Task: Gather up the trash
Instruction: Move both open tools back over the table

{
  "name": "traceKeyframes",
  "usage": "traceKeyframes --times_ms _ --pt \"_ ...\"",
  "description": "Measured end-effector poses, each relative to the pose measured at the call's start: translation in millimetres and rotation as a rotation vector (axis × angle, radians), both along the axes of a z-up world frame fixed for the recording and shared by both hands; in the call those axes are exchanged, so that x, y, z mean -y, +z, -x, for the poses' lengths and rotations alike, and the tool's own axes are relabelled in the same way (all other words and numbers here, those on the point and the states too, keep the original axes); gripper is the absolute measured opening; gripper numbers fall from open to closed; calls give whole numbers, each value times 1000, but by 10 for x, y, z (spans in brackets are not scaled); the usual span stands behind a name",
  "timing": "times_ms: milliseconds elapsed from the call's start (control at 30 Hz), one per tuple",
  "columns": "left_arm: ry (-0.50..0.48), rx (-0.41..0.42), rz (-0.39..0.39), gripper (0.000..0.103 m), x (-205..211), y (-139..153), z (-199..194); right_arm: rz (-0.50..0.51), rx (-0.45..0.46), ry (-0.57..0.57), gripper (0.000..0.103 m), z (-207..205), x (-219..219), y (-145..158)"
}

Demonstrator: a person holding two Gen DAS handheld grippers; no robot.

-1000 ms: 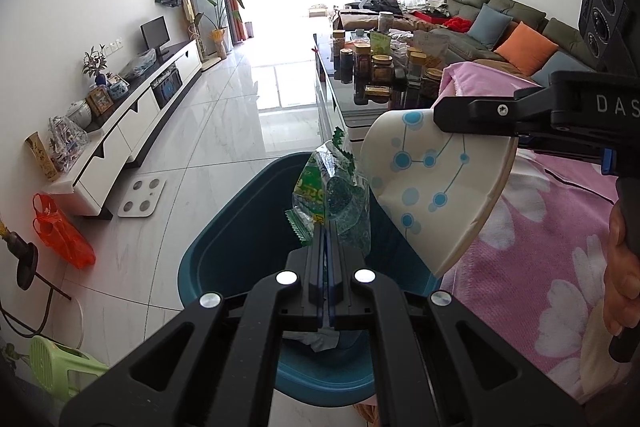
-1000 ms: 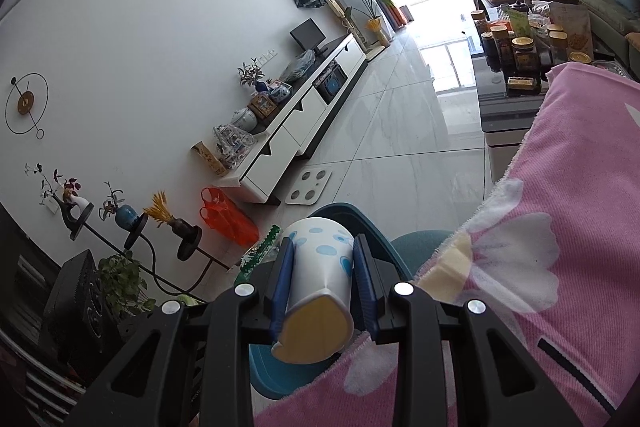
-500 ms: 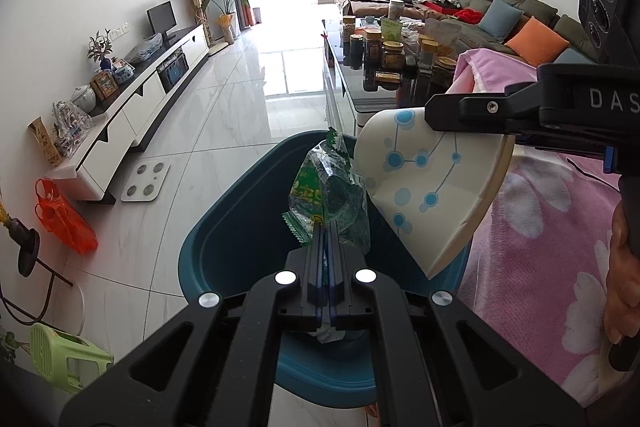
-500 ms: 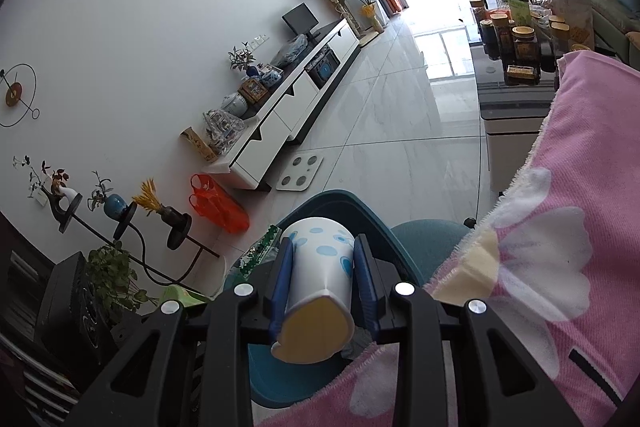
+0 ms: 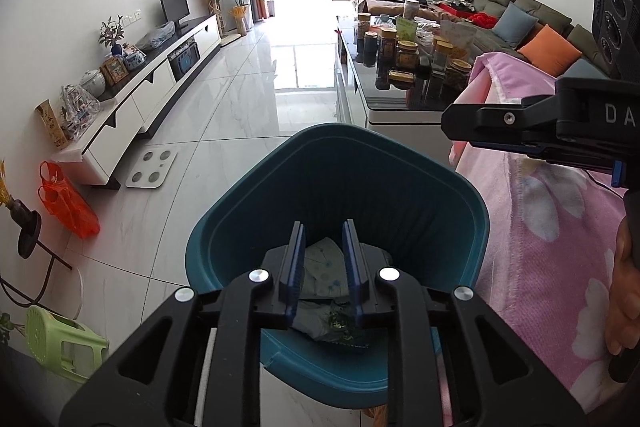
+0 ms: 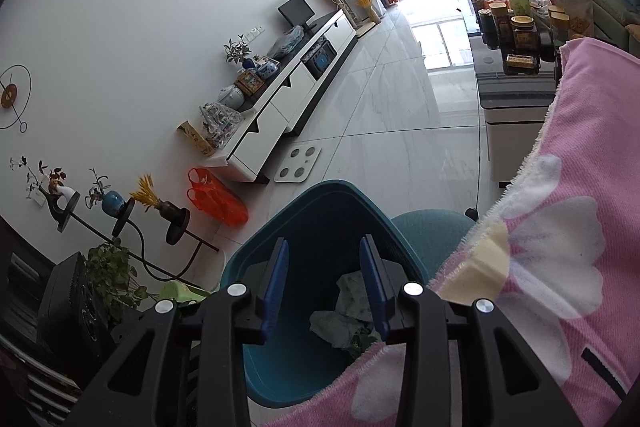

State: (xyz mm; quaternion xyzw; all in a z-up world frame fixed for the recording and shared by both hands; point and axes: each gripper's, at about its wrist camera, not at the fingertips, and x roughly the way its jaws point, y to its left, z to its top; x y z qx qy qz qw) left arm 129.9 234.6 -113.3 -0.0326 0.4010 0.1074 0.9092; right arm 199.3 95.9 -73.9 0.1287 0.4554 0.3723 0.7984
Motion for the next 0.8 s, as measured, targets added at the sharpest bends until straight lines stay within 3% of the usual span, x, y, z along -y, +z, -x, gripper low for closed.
traceKeyframes --times_ms 300,400,533,800 --pt "-23 98 -39 44 236 285 280 -13 88 -16 43 251 376 204" --pt "-48 136 -43 52 393 440 395 -12 133 -32 49 374 567 285" --pt "-87 170 -50 64 628 604 537 13 190 -42 51 543 841 359" --pt "-205 215 -39 88 1271 816 707 55 293 -146 64 887 1523 500"
